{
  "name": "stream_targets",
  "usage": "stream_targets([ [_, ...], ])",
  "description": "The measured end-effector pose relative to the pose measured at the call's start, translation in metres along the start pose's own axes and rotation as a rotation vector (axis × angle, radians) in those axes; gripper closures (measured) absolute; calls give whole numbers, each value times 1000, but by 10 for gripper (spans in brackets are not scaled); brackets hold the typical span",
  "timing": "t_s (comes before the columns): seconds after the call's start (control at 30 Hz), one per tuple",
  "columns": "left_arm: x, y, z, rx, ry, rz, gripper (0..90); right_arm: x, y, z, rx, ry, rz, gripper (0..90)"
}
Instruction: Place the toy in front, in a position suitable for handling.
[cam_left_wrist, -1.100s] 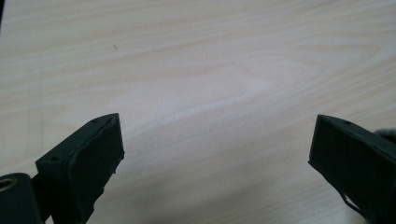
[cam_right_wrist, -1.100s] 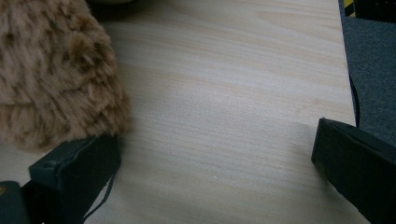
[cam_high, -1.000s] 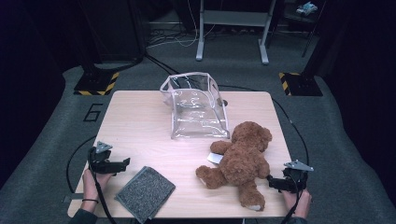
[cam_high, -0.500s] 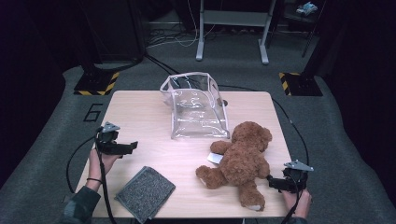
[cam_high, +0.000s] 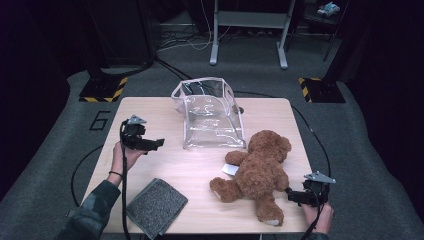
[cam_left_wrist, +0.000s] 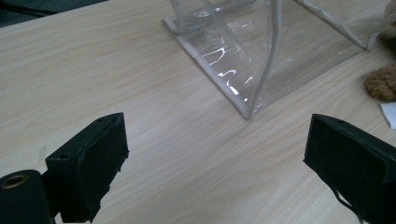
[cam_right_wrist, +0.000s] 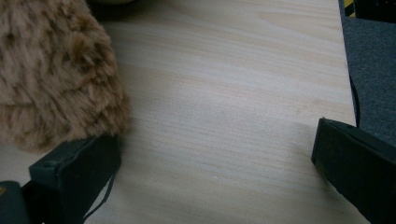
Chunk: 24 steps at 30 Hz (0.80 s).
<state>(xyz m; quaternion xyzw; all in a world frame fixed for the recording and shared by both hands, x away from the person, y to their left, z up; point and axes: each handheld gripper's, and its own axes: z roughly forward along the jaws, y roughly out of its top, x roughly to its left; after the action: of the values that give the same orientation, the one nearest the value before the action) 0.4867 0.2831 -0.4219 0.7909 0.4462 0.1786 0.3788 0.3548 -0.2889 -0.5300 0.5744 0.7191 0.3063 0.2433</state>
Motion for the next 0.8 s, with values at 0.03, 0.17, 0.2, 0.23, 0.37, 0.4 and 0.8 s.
stream_targets([
  [0.03,-3,6,4,0,-9,9,62,0,0,0,0,0,-1,7],
  [0.17,-11,24,17,-2,-37,34,67,0,0,0,0,0,-1,7],
  [0.2,-13,28,20,-5,-46,31,70,0,0,0,0,0,-1,7],
  [0.23,-15,31,24,-10,-54,23,75,0,0,0,0,0,-1,7],
  [0.37,-22,43,35,-34,-71,4,126,0,0,0,0,0,-1,7],
  [0.4,-23,45,37,-46,-67,-1,126,0,0,0,0,0,-1,7],
  [0.8,-30,66,73,-66,-55,-62,282,0,0,0,-1,1,-1,7],
])
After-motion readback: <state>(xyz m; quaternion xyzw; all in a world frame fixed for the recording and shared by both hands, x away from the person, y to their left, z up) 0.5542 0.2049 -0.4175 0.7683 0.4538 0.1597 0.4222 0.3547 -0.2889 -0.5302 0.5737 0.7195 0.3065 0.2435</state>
